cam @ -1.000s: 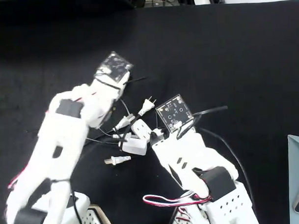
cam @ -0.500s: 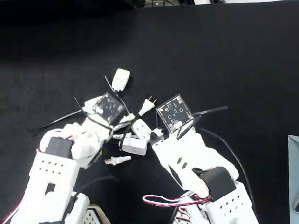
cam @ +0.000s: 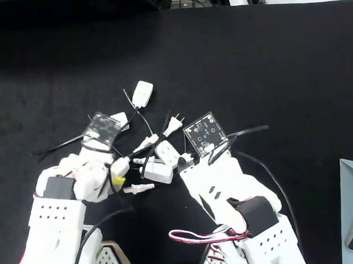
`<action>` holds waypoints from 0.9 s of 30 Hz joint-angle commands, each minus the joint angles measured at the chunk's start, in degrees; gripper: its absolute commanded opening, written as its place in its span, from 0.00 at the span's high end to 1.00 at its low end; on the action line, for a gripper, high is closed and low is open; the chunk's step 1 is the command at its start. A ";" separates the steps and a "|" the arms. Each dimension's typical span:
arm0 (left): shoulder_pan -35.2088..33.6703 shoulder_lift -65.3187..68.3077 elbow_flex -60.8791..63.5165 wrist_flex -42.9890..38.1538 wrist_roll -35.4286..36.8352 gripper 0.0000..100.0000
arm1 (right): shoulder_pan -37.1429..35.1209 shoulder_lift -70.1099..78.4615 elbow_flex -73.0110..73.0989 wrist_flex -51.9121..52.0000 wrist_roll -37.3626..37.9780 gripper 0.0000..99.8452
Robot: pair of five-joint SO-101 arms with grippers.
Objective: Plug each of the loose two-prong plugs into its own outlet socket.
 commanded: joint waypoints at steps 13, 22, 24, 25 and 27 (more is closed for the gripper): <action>-12.44 -1.05 5.49 -18.73 0.88 0.70 | 0.62 0.13 -1.71 0.44 -0.18 0.99; -10.59 -1.23 2.77 -18.55 0.62 0.70 | 0.62 0.13 -1.71 0.44 -0.18 0.99; -9.89 -0.79 0.75 -16.79 0.53 0.70 | 0.62 0.13 -1.71 0.44 -0.18 0.99; -8.75 -0.70 -0.04 -15.47 -0.26 0.70 | 0.62 0.13 -1.71 0.44 -0.18 0.99; -6.99 0.18 -1.80 -12.84 -2.90 0.70 | 0.62 0.13 -1.71 0.44 -0.18 0.99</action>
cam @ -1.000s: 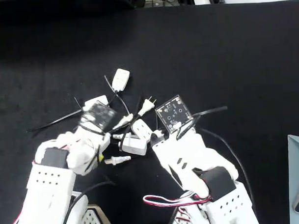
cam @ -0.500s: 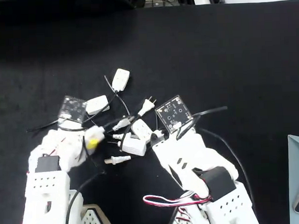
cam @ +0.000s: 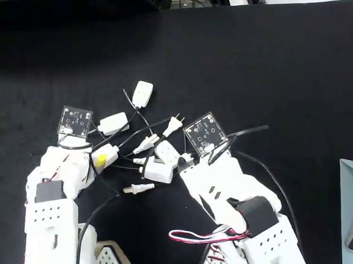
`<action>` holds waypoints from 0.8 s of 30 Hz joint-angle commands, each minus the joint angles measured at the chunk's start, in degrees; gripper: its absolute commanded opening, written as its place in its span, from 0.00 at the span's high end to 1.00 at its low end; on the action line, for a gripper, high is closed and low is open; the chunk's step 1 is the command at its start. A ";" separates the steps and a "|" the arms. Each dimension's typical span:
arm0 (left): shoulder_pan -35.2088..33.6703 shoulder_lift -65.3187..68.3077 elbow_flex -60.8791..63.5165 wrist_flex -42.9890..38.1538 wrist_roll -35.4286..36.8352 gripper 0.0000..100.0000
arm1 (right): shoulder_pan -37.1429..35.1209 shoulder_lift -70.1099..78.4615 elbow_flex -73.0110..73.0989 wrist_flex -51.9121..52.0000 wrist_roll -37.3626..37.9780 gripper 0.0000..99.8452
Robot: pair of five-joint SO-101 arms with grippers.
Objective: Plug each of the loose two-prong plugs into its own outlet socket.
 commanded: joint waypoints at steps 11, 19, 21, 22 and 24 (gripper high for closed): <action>4.00 29.98 -22.64 8.18 -11.96 0.70 | 0.53 0.13 -1.71 0.35 -0.18 0.99; 4.09 48.79 -34.15 11.78 -15.65 0.72 | 0.53 0.13 -1.71 0.35 -0.18 0.99; 4.53 51.16 -35.30 11.43 -15.74 0.77 | 0.53 0.13 -1.71 0.35 -0.18 0.99; 4.97 51.96 -35.91 11.43 -15.65 0.80 | 0.53 0.13 -1.71 0.35 -0.18 0.99; 5.67 52.66 -36.62 11.43 -15.56 0.87 | 0.53 0.13 -1.71 0.35 -0.18 0.99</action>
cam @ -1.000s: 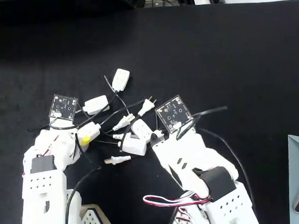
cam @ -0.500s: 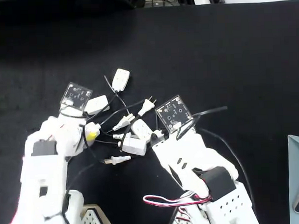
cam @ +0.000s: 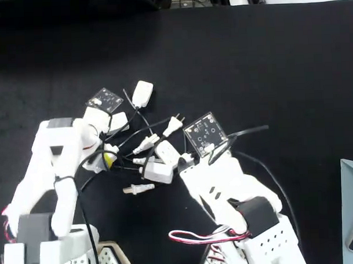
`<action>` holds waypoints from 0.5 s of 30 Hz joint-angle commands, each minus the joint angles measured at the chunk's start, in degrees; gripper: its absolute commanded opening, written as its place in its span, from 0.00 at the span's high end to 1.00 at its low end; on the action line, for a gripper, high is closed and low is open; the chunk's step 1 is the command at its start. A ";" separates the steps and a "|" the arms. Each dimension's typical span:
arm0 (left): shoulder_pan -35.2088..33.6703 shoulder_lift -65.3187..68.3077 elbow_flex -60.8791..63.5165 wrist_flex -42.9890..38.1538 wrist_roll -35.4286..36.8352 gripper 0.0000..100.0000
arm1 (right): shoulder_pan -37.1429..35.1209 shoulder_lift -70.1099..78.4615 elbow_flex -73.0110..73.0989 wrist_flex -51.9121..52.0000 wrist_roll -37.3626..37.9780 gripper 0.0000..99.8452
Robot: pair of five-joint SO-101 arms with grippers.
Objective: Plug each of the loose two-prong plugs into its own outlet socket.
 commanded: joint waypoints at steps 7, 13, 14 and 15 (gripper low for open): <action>4.44 1.14 -3.74 -6.24 6.77 0.97 | 0.44 0.13 -1.71 0.35 -0.18 0.99; 7.25 1.23 -2.07 -13.19 8.70 0.97 | 0.53 0.13 -1.71 0.35 -0.18 0.99; 7.52 1.23 -1.98 -13.45 8.70 0.97 | 0.53 0.13 -1.71 0.35 -0.18 0.99; 7.78 1.23 -1.45 -13.54 8.53 0.96 | 0.53 0.13 -1.71 0.35 -0.18 0.99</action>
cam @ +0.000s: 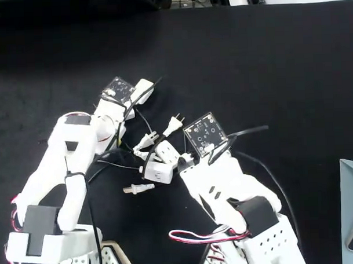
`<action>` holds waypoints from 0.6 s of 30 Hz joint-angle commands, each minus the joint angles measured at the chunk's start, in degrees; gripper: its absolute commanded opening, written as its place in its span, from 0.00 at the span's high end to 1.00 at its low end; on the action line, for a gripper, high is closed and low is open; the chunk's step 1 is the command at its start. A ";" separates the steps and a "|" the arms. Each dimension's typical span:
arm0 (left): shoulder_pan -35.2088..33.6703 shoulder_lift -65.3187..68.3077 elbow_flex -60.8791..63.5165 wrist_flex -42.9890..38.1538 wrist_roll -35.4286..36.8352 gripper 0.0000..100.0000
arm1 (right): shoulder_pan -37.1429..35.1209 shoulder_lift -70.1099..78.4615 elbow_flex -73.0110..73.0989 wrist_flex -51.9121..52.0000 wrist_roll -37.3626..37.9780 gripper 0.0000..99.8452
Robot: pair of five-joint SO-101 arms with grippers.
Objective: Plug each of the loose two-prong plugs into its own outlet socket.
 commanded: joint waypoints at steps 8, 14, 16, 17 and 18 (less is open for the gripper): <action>-2.15 -0.53 3.03 -1.58 -0.97 0.72 | 0.62 0.13 -1.71 0.35 -0.18 0.99; -6.73 -0.88 3.21 -1.49 -7.56 0.85 | 0.62 0.13 -1.71 0.35 -0.18 0.99; -8.13 -0.79 3.30 -1.58 -7.65 0.86 | 0.62 0.13 -1.71 0.35 -0.18 0.99; -8.66 -0.88 3.30 -1.58 -7.65 0.86 | 0.62 0.13 -1.71 0.35 -0.18 0.99; -9.19 -0.88 3.30 -1.58 -7.74 0.86 | 0.62 0.13 -1.71 0.35 -0.18 0.99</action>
